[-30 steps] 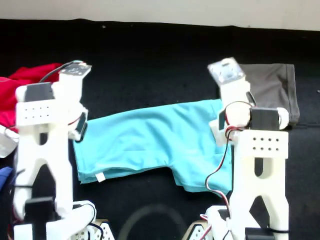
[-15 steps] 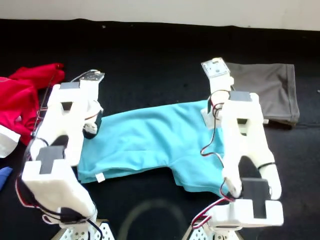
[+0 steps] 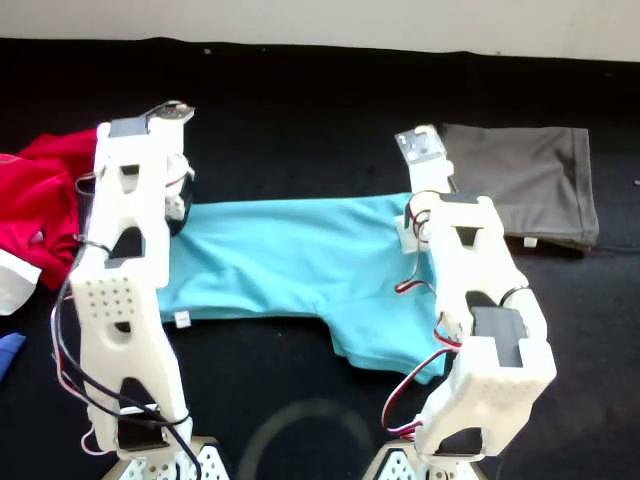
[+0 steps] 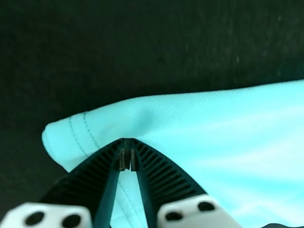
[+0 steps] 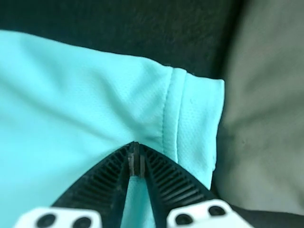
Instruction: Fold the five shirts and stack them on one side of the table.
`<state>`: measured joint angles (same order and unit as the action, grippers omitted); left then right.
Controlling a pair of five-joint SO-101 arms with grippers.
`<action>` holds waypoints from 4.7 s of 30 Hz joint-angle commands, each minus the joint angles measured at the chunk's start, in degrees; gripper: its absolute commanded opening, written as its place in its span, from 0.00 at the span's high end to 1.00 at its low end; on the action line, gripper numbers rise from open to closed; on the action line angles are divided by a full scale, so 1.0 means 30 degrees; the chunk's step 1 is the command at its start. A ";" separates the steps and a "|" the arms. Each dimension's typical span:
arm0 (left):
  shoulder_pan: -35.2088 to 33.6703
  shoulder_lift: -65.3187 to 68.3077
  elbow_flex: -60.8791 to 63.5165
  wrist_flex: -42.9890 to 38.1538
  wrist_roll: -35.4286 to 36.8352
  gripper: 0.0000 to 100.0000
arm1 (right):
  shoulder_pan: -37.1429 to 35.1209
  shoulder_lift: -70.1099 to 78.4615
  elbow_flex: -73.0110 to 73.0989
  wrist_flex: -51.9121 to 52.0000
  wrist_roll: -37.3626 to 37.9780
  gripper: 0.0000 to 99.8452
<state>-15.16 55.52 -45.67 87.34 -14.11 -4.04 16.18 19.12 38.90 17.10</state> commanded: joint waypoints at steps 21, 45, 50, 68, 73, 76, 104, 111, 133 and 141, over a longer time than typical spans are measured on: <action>-0.0659 -0.7751 0.1040 0.4864 0.0059 0.99 | -0.0366 -0.3971 -0.6168 0.7751 -0.2051 0.99; -0.0923 -2.1114 2.9319 -1.0725 0.0029 0.99 | -0.2271 -1.4667 0.7370 0.7927 -0.1348 0.99; -0.0923 -2.2344 3.1077 -1.1370 0.0029 0.99 | -0.2330 -1.4813 0.9890 0.6344 -0.0791 0.99; -0.1245 -2.2608 3.3451 -1.4652 0.0029 0.99 | -0.6520 -1.4579 1.4139 0.1597 -0.0850 0.99; -0.1245 -2.2608 3.3451 -1.4652 0.0029 0.99 | -0.6755 -1.4579 1.4168 0.0777 -0.0821 0.99; -0.1245 -2.2608 3.3451 -1.4652 0.0029 0.99 | -0.6755 -1.4579 1.4315 -0.0718 -0.0821 0.99; -0.1245 -2.2608 3.3451 -1.4652 0.0059 0.99 | -0.8425 -1.4022 1.2469 0.8952 0.7150 0.75; -0.1245 -2.2608 3.3451 -1.4652 0.0059 0.99 | -0.8132 -1.0418 1.2703 0.5963 0.7179 0.75; -0.1245 -2.2608 3.3451 -1.4652 0.0059 0.99 | -0.5055 -0.8278 0.6374 0.6725 0.7209 0.99; -0.1245 -2.2608 3.3451 -1.4652 0.0059 0.99 | -0.4821 -0.6491 0.0747 0.7868 0.7209 0.99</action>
<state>-18.42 -12.62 54.55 43.82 -14.02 -18.99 -5.71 28.00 62.11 37.85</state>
